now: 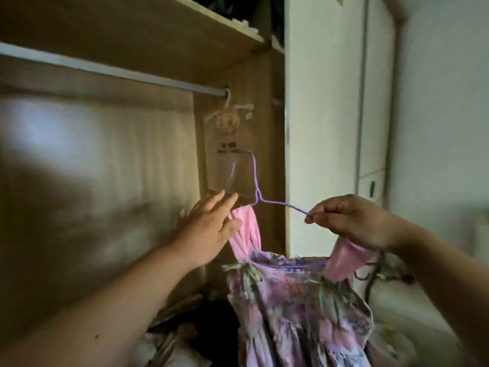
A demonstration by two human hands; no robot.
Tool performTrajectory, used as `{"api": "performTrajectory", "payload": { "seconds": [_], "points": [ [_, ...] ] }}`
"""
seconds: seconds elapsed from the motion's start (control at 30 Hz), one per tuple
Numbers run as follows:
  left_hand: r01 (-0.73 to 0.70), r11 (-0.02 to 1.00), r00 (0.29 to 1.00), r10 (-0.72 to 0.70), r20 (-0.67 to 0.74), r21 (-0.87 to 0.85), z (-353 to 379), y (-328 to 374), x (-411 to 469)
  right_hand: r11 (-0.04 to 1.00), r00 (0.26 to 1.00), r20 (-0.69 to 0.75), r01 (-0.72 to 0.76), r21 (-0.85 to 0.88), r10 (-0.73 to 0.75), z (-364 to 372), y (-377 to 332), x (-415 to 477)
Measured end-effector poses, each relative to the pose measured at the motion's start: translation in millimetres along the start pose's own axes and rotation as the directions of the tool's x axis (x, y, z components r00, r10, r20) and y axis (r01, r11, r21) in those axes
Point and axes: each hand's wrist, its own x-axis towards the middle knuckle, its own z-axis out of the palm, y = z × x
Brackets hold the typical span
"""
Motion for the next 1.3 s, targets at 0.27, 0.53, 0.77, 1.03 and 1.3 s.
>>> {"api": "performTrajectory", "payload": {
  "seconds": [0.27,0.53,0.77,1.03,1.3],
  "points": [
    [-0.074,0.692,0.979,0.187,0.079,-0.718,91,70,-15,0.909,0.94,-0.149,-0.336,-0.246,0.307,-14,-10,-128],
    [-0.125,0.625,0.949,0.301,0.09,-0.77,118,92,-48,0.757,0.766,-0.439,-0.606,-0.246,0.47,17,-32,-244],
    [-0.334,0.699,0.902,0.431,0.0,-0.632,114,127,-98,0.526,0.699,-0.484,-0.715,-0.46,0.526,57,-55,-294],
    [-0.477,0.569,0.787,0.616,-0.037,-0.669,127,179,-124,0.555,0.587,-0.544,-0.795,-0.246,0.6,73,-42,-350],
    [-0.575,0.5,0.652,0.758,0.006,-0.648,180,233,-103,0.545,0.385,-0.683,-0.838,0.023,0.621,56,20,-424]
  ]
}}
